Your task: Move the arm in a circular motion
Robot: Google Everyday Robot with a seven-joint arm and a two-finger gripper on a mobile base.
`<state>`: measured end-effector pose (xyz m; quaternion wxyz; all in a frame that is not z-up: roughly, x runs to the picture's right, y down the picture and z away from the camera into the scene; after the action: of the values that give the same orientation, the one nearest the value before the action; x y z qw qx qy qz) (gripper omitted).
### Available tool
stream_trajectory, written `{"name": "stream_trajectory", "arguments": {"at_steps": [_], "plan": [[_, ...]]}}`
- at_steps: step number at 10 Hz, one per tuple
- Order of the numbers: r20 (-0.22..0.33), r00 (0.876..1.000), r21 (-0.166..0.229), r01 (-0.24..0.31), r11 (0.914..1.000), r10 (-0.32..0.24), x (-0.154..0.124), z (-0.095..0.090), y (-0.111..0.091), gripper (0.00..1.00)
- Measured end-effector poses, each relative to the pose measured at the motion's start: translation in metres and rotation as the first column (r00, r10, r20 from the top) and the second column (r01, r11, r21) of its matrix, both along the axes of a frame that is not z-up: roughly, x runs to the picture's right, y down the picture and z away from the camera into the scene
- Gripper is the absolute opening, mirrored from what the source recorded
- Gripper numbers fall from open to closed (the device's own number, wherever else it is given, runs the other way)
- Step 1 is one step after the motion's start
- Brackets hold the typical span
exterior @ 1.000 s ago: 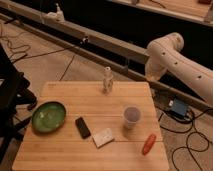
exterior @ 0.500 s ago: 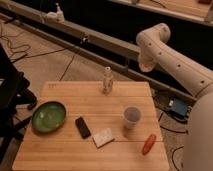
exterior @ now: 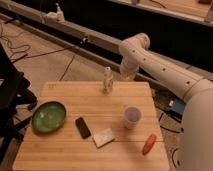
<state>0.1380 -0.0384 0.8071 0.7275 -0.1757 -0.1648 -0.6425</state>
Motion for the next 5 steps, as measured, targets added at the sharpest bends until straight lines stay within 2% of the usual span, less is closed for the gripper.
{"name": "stream_trajectory", "arguments": {"at_steps": [1, 2, 4, 5], "plan": [[0.017, 1.000, -0.018, 0.008, 0.9998, -0.008, 0.003, -0.009, 0.013, 0.00], [0.006, 1.000, -0.021, -0.011, 0.9997, 0.012, 0.020, -0.022, 0.019, 0.00], [-0.061, 0.994, 0.012, -0.085, 0.9963, 0.086, 0.066, -0.045, 0.021, 0.00], [-0.106, 0.986, 0.039, -0.125, 0.9914, 0.129, 0.093, -0.055, 0.018, 0.00]]}}
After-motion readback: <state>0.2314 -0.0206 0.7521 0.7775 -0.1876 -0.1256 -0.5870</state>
